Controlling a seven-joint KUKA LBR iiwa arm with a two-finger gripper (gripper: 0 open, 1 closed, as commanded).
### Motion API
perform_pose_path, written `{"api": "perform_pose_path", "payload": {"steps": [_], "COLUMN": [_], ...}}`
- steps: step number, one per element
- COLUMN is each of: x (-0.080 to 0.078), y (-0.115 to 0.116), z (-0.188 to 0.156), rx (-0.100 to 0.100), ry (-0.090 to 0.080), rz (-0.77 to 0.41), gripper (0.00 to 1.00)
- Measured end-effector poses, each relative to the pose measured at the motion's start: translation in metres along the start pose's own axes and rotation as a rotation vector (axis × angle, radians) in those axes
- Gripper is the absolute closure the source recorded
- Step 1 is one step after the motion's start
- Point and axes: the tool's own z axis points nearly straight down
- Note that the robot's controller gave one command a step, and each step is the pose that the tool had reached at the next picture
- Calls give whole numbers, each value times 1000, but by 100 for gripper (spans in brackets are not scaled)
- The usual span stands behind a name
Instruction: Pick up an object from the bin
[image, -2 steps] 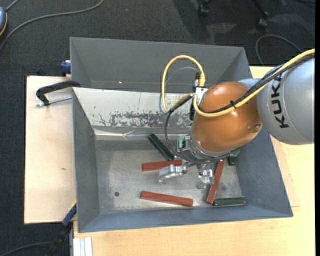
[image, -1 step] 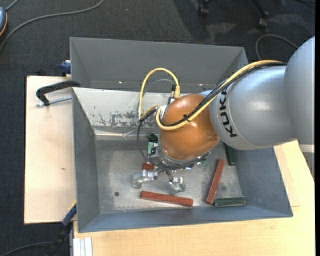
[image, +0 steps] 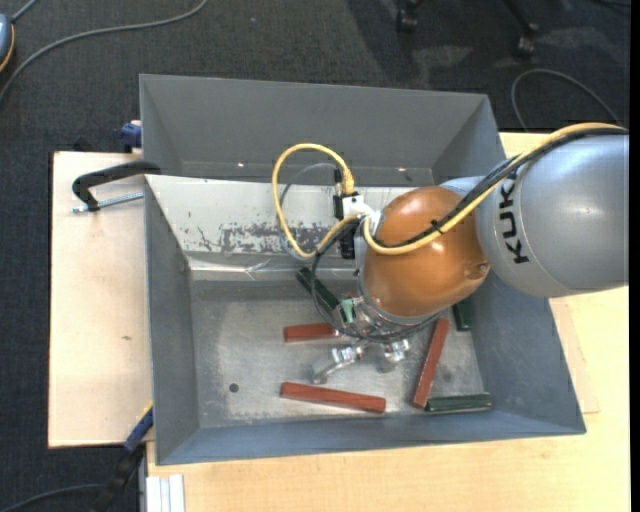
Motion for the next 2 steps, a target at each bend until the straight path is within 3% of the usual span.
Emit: {"api": "perform_pose_path", "payload": {"steps": [1,2], "x": [-10,-34], "y": [-84,-65], "z": [-57,-5], "rx": [13,-5], "ry": [-4,0], "rz": [81,669], "gripper": [0,0]}}
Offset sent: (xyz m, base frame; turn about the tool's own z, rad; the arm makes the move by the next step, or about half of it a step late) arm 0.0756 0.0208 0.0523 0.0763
